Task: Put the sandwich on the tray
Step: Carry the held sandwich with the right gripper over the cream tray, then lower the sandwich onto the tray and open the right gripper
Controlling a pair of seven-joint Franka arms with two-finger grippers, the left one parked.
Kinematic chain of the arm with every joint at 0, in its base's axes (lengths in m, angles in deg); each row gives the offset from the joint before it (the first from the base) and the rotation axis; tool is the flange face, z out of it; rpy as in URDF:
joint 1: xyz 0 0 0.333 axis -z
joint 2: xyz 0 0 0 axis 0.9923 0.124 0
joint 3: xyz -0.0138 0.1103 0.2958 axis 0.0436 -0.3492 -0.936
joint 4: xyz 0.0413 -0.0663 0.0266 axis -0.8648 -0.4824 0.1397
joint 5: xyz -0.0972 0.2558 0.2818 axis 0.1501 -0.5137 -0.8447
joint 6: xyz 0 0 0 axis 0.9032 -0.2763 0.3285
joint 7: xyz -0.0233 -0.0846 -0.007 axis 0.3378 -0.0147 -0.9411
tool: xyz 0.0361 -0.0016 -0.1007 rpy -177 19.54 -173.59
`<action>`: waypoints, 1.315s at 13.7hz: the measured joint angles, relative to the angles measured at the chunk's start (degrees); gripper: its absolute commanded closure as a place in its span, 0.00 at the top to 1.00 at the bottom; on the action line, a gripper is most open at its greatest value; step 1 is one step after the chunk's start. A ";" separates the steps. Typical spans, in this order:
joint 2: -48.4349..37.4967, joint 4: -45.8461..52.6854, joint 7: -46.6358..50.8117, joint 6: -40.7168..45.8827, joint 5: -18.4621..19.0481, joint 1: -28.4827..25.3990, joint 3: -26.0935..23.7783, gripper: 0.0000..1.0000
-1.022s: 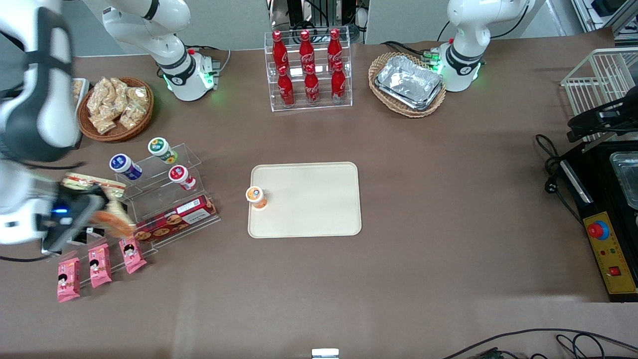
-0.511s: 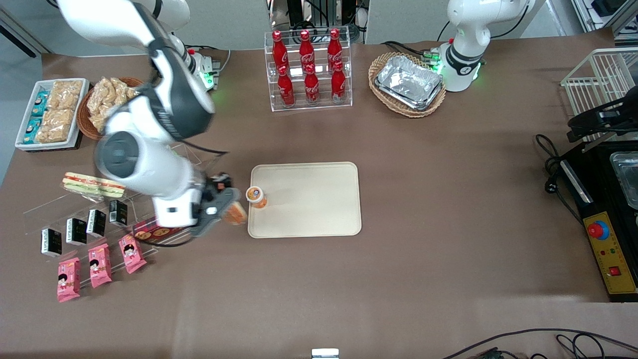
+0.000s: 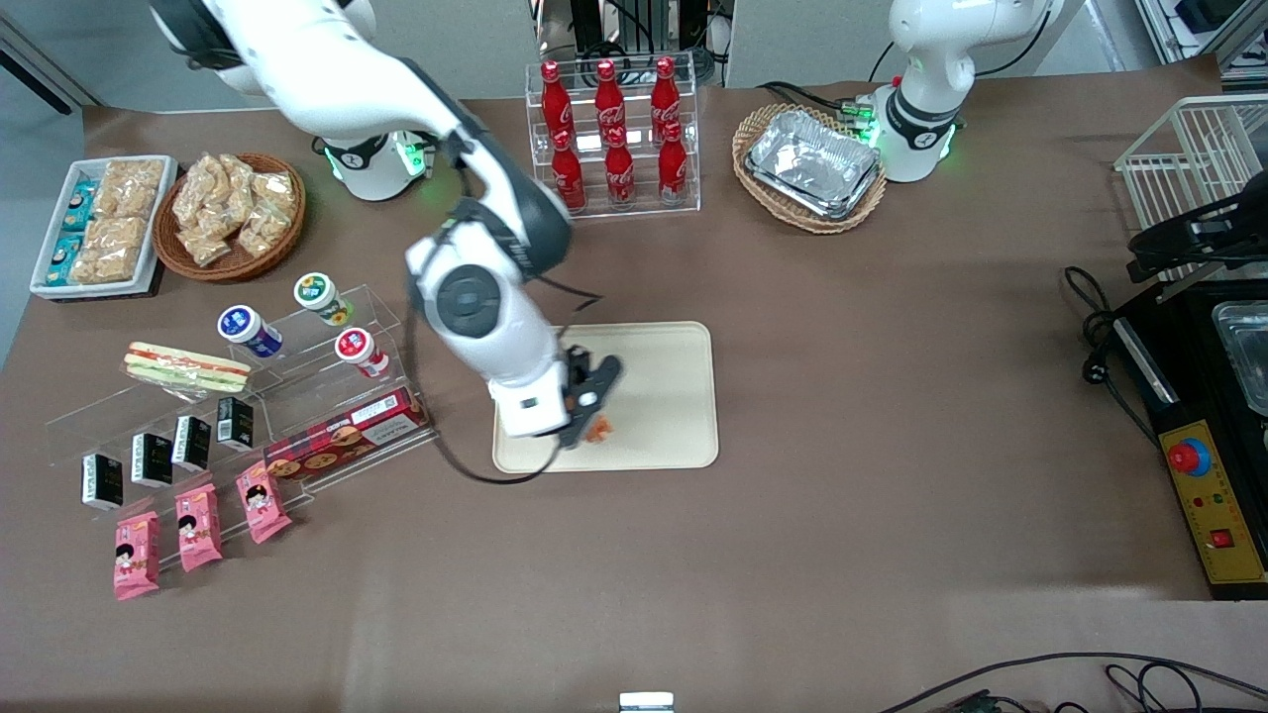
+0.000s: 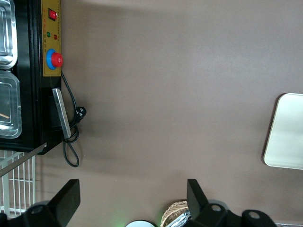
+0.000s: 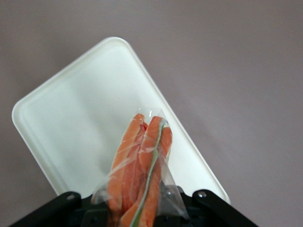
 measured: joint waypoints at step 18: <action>10.75 -0.06 -33.16 -9.06 5.16 -4.83 0.41 0.00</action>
